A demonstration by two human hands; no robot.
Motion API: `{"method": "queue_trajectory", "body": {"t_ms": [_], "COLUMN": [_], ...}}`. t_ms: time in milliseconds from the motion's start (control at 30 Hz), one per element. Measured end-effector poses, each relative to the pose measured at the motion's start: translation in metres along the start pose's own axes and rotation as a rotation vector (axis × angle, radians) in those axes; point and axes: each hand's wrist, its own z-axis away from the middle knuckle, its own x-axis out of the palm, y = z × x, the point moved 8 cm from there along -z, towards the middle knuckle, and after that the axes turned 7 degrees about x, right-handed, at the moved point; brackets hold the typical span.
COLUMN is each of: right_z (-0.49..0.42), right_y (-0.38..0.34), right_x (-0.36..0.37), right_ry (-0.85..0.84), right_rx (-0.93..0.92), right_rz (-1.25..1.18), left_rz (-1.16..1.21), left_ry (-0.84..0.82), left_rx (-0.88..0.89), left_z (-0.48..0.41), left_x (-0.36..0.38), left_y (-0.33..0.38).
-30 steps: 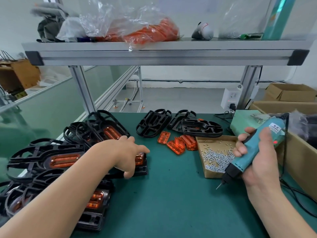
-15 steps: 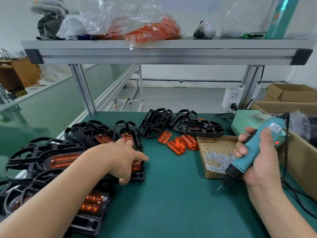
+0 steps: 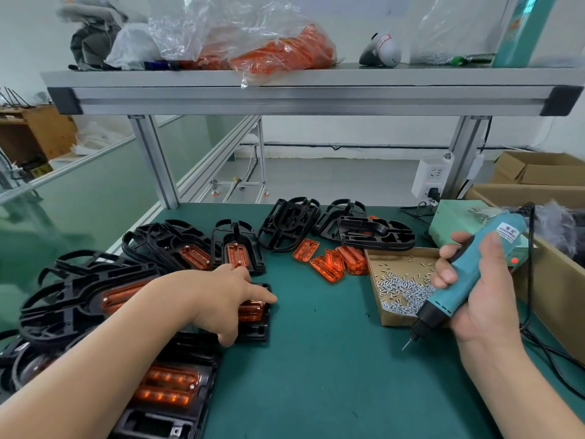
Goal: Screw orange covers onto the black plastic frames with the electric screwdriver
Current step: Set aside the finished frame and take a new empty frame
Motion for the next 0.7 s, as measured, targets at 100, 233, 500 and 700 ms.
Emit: {"method": "queue_trajectory", "body": {"t_ms": [100, 233, 500, 700], "right_z": [0.000, 0.002, 0.002, 0.004], "right_y": [0.000, 0.001, 0.000, -0.001], "right_x": [0.000, 0.001, 0.001, 0.003], "right_ry": [0.004, 0.001, 0.016, 0.030], "right_rx": [0.005, 0.011, -0.001, -0.015], "right_rz": [0.001, 0.003, 0.008, 0.018], "left_rz": [-0.005, 0.019, 0.118, 0.047], "left_ry": [-0.016, -0.012, 0.038, 0.284], "left_rx": [-0.021, -0.022, 0.046, 0.024], "left_z": [0.001, 0.001, 0.001, -0.001], "left_x": [0.003, 0.004, -0.006, -0.049], "left_y": [-0.006, -0.011, -0.014, -0.004]}}
